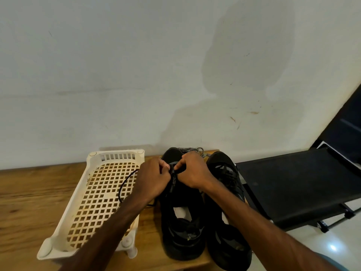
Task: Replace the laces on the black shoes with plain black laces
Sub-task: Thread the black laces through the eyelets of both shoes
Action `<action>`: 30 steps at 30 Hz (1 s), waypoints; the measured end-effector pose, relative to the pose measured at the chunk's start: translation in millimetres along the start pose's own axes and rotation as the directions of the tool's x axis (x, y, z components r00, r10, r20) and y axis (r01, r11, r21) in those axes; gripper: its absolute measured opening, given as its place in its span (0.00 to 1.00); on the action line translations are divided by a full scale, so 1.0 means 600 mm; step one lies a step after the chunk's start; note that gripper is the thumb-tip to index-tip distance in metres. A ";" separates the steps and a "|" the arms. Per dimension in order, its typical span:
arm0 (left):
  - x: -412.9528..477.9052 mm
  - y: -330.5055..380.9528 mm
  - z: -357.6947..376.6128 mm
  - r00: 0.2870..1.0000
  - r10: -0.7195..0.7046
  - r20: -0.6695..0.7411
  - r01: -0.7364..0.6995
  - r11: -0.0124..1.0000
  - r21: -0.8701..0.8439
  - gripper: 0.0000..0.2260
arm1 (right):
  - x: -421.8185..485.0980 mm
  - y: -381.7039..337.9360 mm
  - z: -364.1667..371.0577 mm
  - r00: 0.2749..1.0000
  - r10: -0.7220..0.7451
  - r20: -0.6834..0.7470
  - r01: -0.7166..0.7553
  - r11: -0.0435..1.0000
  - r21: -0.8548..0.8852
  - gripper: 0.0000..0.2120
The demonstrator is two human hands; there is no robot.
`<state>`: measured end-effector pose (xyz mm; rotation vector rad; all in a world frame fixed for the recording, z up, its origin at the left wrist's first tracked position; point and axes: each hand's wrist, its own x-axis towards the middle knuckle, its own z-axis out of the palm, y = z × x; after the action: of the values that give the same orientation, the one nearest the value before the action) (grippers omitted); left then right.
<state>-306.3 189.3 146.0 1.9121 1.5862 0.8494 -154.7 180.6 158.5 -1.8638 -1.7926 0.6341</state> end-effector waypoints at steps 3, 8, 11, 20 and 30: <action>0.007 0.004 -0.016 0.995 -0.030 -0.092 0.017 0.990 -0.142 0.07 | 0.007 0.005 -0.004 0.999 -0.034 0.021 0.035 0.998 -0.043 0.07; 0.046 0.005 -0.115 0.935 -0.318 -0.157 0.016 0.479 -0.878 0.07 | 0.006 0.005 -0.003 0.993 -0.108 0.044 0.112 0.989 -0.095 0.07; 0.042 -0.005 -0.135 0.961 -0.278 -0.005 0.118 0.422 -0.899 0.07 | 0.003 0.002 -0.017 0.989 -0.128 0.074 0.133 0.988 -0.081 0.06; -0.001 -0.012 -0.049 0.944 0.329 0.020 -0.298 0.827 0.477 0.07 | -0.012 0.004 -0.040 0.991 -0.129 0.038 0.132 0.988 -0.076 0.03; 0.020 0.011 -0.127 0.985 -0.173 -0.004 0.050 0.304 -0.951 0.08 | -0.013 0.002 -0.034 0.994 -0.099 0.036 0.103 0.987 -0.127 0.06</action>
<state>-356.7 199.5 204.0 0.8337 0.8075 1.4174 -141.4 172.4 173.9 -1.8401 -1.9755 0.5226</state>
